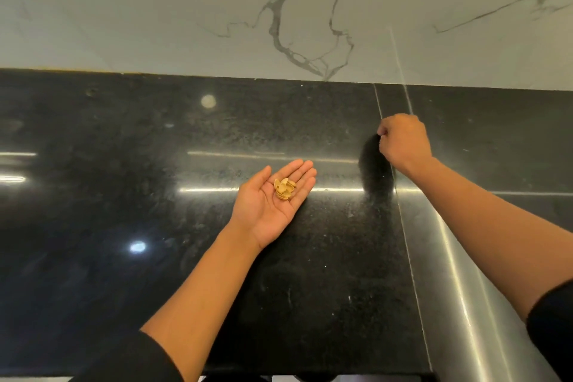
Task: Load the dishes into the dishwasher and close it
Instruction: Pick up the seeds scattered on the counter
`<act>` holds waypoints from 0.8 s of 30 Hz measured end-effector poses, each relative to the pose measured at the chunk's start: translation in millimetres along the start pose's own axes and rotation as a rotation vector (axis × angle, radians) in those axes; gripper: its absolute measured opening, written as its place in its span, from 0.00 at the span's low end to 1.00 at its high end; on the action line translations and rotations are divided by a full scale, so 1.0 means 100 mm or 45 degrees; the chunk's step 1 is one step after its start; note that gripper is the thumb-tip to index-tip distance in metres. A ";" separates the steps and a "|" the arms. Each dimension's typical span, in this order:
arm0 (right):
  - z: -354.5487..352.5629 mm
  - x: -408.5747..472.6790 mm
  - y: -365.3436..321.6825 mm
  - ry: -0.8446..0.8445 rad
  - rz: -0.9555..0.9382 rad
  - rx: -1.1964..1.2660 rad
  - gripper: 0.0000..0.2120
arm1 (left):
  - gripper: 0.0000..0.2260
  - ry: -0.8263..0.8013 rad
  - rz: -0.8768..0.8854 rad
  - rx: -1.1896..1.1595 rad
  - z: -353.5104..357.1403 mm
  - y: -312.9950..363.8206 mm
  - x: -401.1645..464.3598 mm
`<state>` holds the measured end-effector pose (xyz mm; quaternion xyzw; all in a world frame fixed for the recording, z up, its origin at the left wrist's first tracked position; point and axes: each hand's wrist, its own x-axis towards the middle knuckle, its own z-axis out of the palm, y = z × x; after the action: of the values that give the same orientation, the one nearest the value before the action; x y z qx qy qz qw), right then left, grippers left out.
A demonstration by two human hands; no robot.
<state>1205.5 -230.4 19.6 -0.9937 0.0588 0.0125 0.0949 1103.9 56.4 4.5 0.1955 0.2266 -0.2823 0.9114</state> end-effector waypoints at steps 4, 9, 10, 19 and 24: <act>-0.10 -0.17 -0.18 0.105 0.121 0.375 0.09 | 0.24 -0.025 -0.009 -0.042 -0.01 -0.05 -0.03; -0.36 -0.73 -0.75 0.213 -0.060 0.692 0.07 | 0.24 -0.051 -0.047 -0.059 0.08 -0.20 -0.05; -0.37 -0.90 -0.86 0.230 -0.077 0.751 0.07 | 0.24 -0.052 -0.053 -0.075 0.10 -0.23 -0.05; -0.24 -2.06 -1.07 0.128 -0.273 0.512 0.09 | 0.22 -0.118 -0.217 0.051 0.11 -0.71 -0.28; -0.32 -2.49 -0.90 0.186 -0.149 0.515 0.12 | 0.23 -0.209 -0.258 0.049 0.10 -0.95 -0.54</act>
<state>969.4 -120.6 76.9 -0.9544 0.0092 -0.0770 0.2881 1010.1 2.1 18.6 0.1654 0.1645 -0.3924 0.8898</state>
